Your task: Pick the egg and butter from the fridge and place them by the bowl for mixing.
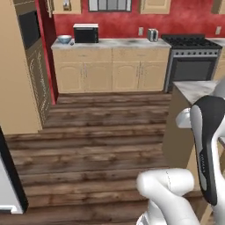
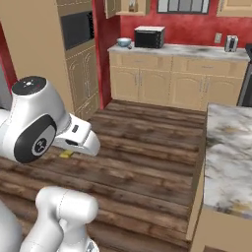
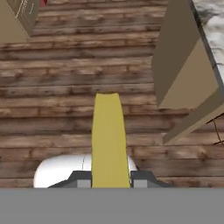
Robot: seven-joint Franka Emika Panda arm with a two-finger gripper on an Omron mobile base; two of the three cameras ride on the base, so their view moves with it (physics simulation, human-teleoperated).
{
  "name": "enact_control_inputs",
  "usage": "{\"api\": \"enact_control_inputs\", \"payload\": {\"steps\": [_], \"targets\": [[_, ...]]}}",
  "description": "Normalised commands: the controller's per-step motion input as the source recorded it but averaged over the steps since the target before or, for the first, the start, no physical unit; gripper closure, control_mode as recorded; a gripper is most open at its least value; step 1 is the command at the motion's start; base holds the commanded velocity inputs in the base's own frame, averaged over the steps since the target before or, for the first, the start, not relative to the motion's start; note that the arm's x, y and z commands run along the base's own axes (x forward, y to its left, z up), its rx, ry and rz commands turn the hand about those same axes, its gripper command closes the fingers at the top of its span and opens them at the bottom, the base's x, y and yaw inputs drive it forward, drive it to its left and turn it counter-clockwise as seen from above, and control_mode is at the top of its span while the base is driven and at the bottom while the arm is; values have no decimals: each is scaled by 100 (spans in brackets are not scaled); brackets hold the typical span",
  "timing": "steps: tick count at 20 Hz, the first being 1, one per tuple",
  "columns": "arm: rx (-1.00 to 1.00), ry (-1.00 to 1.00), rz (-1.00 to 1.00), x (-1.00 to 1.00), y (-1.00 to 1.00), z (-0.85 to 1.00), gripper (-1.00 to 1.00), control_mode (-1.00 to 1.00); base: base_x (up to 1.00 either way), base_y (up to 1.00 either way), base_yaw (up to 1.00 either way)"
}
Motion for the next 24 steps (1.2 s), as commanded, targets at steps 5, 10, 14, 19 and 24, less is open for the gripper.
{"api": "enact_control_inputs", "payload": {"steps": [5,10,14,19,24], "targets": [[0,0,0,0,0,0,100,100,92,22,-2],[0,0,0,0,0,0,100,100,94,15,-1],[0,0,0,0,0,0,100,100,94,11,0],[0,0,0,0,0,0,100,100,94,10,0],[0,0,0,0,0,0,100,100,94,12,0]]}}
